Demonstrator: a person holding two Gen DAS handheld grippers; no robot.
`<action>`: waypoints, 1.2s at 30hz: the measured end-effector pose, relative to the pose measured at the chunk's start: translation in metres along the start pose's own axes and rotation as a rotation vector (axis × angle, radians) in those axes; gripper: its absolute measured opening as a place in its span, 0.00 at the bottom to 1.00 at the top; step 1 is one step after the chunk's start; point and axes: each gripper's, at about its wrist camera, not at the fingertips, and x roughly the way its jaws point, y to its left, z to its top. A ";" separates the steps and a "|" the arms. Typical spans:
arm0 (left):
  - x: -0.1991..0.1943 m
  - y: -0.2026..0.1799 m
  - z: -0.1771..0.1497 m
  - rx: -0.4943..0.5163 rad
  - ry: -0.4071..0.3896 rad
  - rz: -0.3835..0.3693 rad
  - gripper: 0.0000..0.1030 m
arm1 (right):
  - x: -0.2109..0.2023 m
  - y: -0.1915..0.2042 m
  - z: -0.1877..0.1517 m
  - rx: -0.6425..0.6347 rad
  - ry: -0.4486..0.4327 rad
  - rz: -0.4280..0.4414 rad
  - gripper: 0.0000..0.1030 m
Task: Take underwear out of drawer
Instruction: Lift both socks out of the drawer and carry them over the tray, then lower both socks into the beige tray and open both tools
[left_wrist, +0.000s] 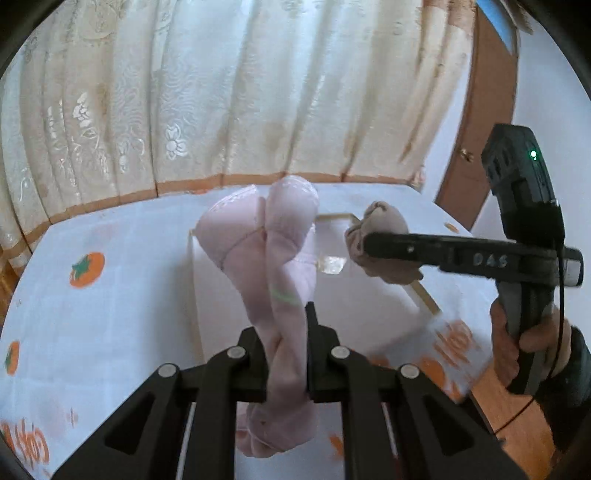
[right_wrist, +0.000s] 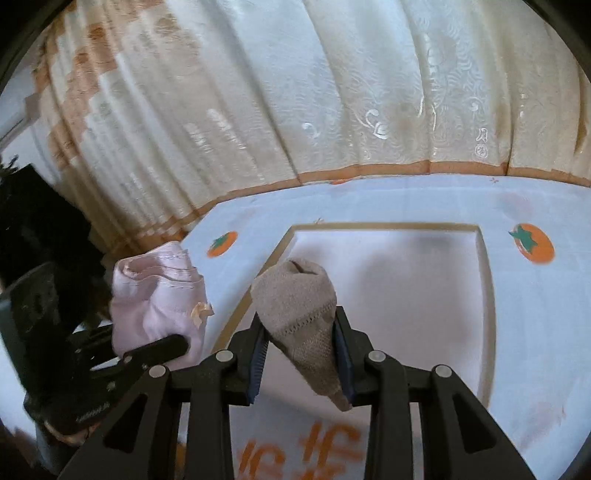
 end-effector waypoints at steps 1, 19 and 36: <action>0.011 0.008 0.009 -0.003 0.002 0.003 0.11 | 0.009 -0.002 0.008 0.007 -0.001 -0.013 0.35; 0.155 0.054 0.040 -0.075 0.174 0.158 0.11 | 0.167 -0.065 0.044 0.359 0.137 0.008 0.37; 0.129 0.047 0.047 -0.054 0.075 0.301 0.71 | 0.138 -0.071 0.053 0.456 0.015 0.170 0.79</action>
